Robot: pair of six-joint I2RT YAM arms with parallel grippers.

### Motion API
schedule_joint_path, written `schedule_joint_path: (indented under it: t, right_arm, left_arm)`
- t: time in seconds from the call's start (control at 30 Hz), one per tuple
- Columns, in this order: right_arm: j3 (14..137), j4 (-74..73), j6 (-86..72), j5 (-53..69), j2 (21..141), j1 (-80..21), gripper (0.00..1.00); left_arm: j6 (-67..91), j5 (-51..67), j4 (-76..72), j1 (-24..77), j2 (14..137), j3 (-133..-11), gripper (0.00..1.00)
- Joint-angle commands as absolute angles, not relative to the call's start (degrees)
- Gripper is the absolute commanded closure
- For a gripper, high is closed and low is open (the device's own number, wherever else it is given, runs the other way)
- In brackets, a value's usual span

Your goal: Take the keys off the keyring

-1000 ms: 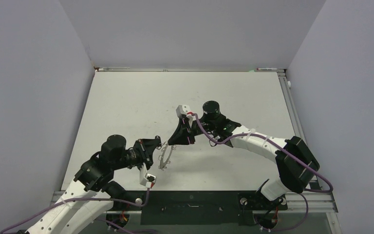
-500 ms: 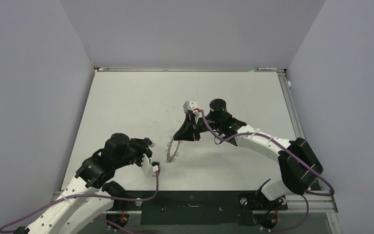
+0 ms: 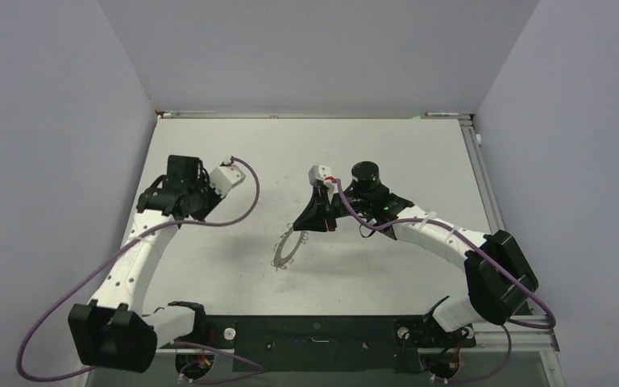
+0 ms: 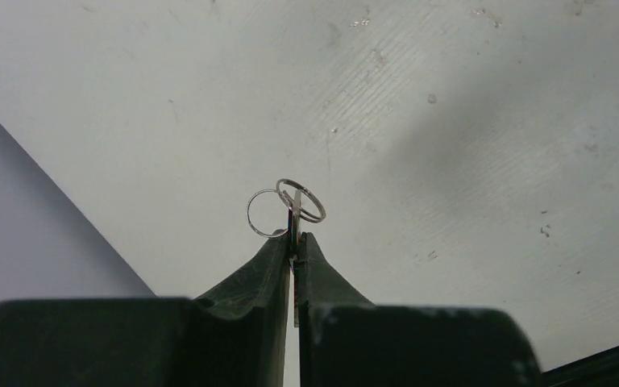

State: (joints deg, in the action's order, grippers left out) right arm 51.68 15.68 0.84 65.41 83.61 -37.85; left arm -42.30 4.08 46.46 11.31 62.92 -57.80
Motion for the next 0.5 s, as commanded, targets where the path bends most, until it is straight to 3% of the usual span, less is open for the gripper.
schedule_joint_path:
  t: [0.0,0.13,0.47]
  right_arm:
    - [52.61,17.52,1.22,67.23,80.93,-37.2,0.95]
    - [53.57,17.15,0.93,67.1,81.79,-37.1,0.95]
    - [54.48,15.39,1.39,66.36,82.57,-37.01,0.95]
  left_arm:
    - [-23.3,11.0,50.87,2.07,73.38,-65.09,1.0]
    - [-17.01,15.63,50.89,-4.02,81.21,-67.25,1.0]
    - [-14.33,21.15,42.95,-5.01,95.69,-69.23,1.0]
